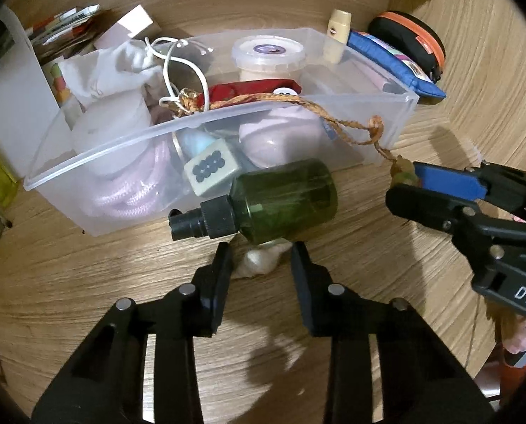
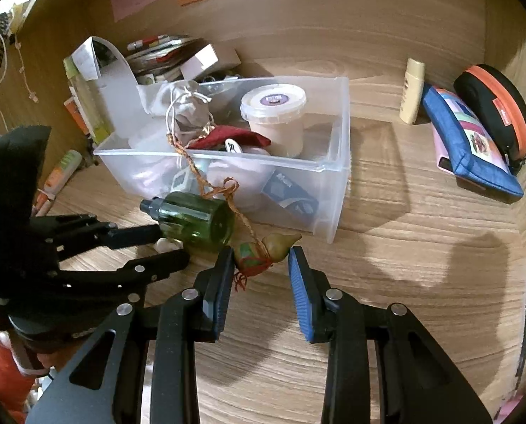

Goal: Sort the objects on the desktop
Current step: 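Grasp the white seashell with left tool while right tool grasps the beaded charm, then lower the seashell into the bin with left tool while right tool drops the beaded charm there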

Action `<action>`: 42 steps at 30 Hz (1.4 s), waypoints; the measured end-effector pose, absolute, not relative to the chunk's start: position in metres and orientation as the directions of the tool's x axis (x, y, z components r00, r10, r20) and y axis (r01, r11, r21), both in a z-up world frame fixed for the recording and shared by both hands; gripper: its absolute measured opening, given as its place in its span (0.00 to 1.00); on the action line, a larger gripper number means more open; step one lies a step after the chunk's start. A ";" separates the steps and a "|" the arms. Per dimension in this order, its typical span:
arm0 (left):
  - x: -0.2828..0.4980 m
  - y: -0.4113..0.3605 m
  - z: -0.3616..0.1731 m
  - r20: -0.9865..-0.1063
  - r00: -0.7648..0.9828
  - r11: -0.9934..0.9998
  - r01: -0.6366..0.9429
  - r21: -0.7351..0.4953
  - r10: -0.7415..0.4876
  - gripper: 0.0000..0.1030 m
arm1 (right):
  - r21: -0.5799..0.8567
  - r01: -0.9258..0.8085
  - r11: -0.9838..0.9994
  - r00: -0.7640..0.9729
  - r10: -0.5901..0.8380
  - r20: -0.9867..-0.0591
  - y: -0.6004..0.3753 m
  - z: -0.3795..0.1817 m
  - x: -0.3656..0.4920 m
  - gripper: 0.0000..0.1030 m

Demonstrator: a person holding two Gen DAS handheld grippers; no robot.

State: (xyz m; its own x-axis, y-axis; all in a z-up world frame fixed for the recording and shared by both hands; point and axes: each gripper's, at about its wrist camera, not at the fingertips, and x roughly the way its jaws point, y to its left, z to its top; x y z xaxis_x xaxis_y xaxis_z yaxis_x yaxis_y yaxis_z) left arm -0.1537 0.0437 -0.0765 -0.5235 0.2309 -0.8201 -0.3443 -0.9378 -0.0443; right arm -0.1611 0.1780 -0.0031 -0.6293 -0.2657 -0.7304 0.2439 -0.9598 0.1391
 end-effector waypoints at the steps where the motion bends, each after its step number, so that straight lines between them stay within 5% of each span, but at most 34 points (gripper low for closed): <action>1: -0.154 0.043 -0.076 -0.820 -0.524 -0.938 -0.344 -0.044 0.231 0.33 | 0.144 0.243 -0.959 -0.631 -0.269 -0.728 0.179 -0.003 -0.161 0.28; 42: -0.141 -0.018 0.013 -0.626 -0.759 -0.973 -0.229 0.002 0.177 0.28 | 0.099 0.253 -0.963 -0.764 -0.261 -0.590 0.166 0.073 -0.179 0.28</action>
State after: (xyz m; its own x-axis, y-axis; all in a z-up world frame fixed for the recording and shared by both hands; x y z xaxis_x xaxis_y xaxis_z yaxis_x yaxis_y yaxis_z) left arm -0.1405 -0.0183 0.0132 -0.7592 0.1773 -0.6262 -0.2293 -0.9733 0.0024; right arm -0.1788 0.1661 0.0729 -0.7639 -0.2610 -0.5902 0.2525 -0.9625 0.0988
